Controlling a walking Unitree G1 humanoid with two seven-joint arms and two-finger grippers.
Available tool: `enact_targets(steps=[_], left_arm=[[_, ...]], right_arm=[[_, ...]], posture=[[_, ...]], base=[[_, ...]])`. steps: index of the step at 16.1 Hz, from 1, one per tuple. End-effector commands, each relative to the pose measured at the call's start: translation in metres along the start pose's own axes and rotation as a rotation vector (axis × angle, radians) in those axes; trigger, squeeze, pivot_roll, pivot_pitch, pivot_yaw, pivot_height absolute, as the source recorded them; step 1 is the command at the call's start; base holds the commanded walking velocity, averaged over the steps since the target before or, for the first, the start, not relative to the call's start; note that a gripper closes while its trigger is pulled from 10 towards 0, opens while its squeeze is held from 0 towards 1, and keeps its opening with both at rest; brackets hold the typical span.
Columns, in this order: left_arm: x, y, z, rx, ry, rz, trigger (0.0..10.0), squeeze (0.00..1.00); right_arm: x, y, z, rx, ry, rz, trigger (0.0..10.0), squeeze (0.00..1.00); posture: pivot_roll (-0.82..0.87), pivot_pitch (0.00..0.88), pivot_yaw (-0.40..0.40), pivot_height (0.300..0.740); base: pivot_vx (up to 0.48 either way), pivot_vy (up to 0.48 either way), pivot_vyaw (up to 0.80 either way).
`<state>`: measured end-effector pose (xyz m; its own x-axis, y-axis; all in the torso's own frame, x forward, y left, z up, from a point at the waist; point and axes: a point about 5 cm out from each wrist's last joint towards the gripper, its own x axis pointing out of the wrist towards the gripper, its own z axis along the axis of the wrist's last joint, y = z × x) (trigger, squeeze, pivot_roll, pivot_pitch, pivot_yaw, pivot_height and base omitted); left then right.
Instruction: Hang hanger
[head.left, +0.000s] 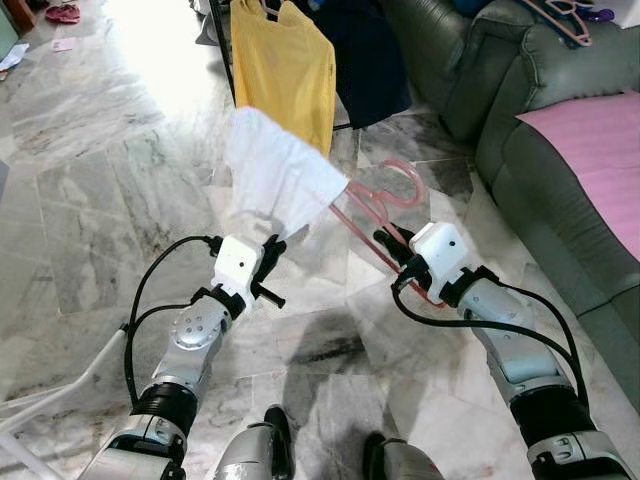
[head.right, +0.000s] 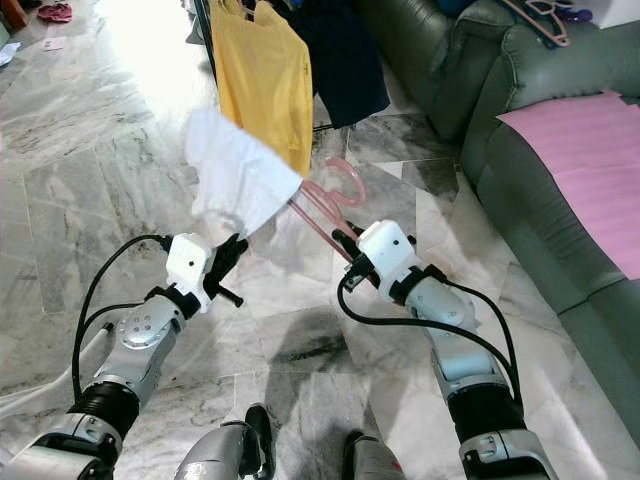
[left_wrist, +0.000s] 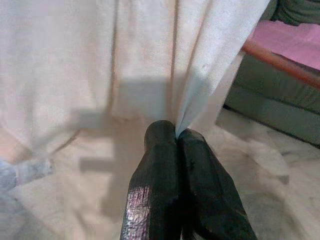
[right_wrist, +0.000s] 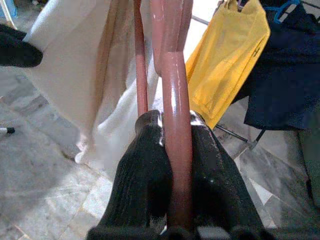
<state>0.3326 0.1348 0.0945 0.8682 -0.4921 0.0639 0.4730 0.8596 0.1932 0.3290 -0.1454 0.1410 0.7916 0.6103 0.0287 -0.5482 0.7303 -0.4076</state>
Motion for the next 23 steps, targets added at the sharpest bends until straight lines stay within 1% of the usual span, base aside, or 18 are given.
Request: enact_targets(steps=[1,3,4,5,8,10,11,12,13,15,16,17,18,19,20,21,22,23], left_arm=[[0.000,0.002,-0.004,0.023,0.022,0.026,0.0,0.00],[0.004,0.006,0.000,0.030,0.006,0.089,0.0,0.00],[0.004,0.009,-0.001,0.052,0.025,0.122,0.0,0.00],[0.004,0.009,-0.001,0.024,0.022,0.133,0.0,0.00],[0.011,-0.002,0.012,0.001,-0.080,0.074,0.0,0.00],[0.026,-0.029,0.043,-0.035,-0.253,-0.062,0.0,0.00],[0.029,-0.035,0.051,-0.042,-0.294,-0.095,0.0,0.00],[0.034,-0.053,0.077,-0.079,-0.397,-0.224,0.0,0.00],[0.034,-0.064,0.090,-0.087,-0.444,-0.313,0.0,0.00],[0.033,-0.075,0.098,-0.083,-0.466,-0.408,0.0,0.00],[0.027,-0.089,0.103,-0.059,-0.469,-0.557,0.0,0.00],[0.023,-0.094,0.097,-0.060,-0.433,-0.630,0.0,0.00],[0.022,-0.094,0.097,-0.067,-0.426,-0.633,0.0,0.00],[0.021,-0.090,0.088,-0.053,-0.389,-0.625,0.0,0.00],[0.016,-0.083,0.065,0.022,-0.302,-0.624,0.0,0.00],[0.013,-0.081,0.056,0.037,-0.270,-0.622,0.0,0.00],[0.010,-0.077,0.042,0.064,-0.205,-0.600,0.0,0.00],[0.010,-0.077,0.042,0.064,-0.205,-0.600,0.0,0.00]], right_arm=[[0.001,-0.002,0.009,-0.007,-0.039,-0.010,0.0,0.00],[-0.002,0.002,0.004,0.001,-0.015,-0.002,0.0,0.00],[-0.003,0.004,0.000,0.010,-0.005,0.000,0.0,0.00],[-0.003,0.005,0.000,0.015,-0.006,0.001,0.0,0.00],[-0.004,0.007,-0.007,0.018,0.036,0.005,0.0,0.00],[-0.005,0.009,-0.023,0.025,0.133,-0.022,0.0,0.00],[-0.005,0.009,-0.027,0.030,0.153,-0.029,0.0,0.00],[-0.003,0.010,-0.034,0.072,0.192,-0.052,0.0,0.00],[-0.002,0.011,-0.036,0.075,0.207,-0.054,0.0,0.00],[-0.001,0.012,-0.037,0.075,0.214,-0.052,0.0,0.00],[0.002,0.012,-0.037,0.078,0.218,-0.051,0.0,0.00],[0.003,0.012,-0.038,0.081,0.221,-0.052,0.0,0.00],[0.004,0.012,-0.038,0.081,0.222,-0.053,0.0,0.00],[0.004,0.011,-0.038,0.086,0.222,-0.052,0.0,0.00],[0.003,0.011,-0.036,0.093,0.209,-0.038,0.0,0.00],[0.003,0.011,-0.034,0.096,0.201,-0.027,0.0,0.00],[0.001,0.013,-0.031,0.099,0.178,0.013,0.0,0.00],[0.001,0.013,-0.031,0.099,0.178,0.013,0.0,0.00]], posture=[[-0.14,0.198,0.059,0.740],[-0.14,0.197,0.057,0.740],[-0.14,0.197,0.055,0.740],[-0.14,0.197,0.055,0.740],[-0.14,0.197,0.050,0.740],[-0.13,0.196,0.046,0.740],[-0.13,0.196,0.046,0.740],[-0.13,0.195,0.047,0.740],[-0.13,0.195,0.048,0.740],[-0.13,0.192,0.047,0.740],[-0.13,0.190,0.048,0.740],[-0.13,0.190,0.048,0.740],[-0.13,0.190,0.048,0.740],[-0.13,0.188,0.048,0.740],[-0.13,0.190,0.046,0.740],[-0.13,0.190,0.045,0.740],[-0.13,0.191,0.044,0.740],[-0.13,0.191,0.044,0.740]], base=[[0.000,0.000,0.00],[0.000,0.000,0.00],[0.000,0.000,0.00],[0.000,0.000,0.00],[0.000,0.000,0.00],[0.000,0.000,0.00],[0.000,0.000,0.00],[0.000,0.000,0.00],[0.000,0.000,0.00],[0.000,0.000,0.00],[0.000,0.000,0.00],[0.000,0.000,0.00],[0.000,0.000,0.00],[0.000,0.000,0.00],[0.000,0.000,0.00],[0.000,0.000,0.00],[0.000,0.000,0.00],[0.000,0.000,0.00]])
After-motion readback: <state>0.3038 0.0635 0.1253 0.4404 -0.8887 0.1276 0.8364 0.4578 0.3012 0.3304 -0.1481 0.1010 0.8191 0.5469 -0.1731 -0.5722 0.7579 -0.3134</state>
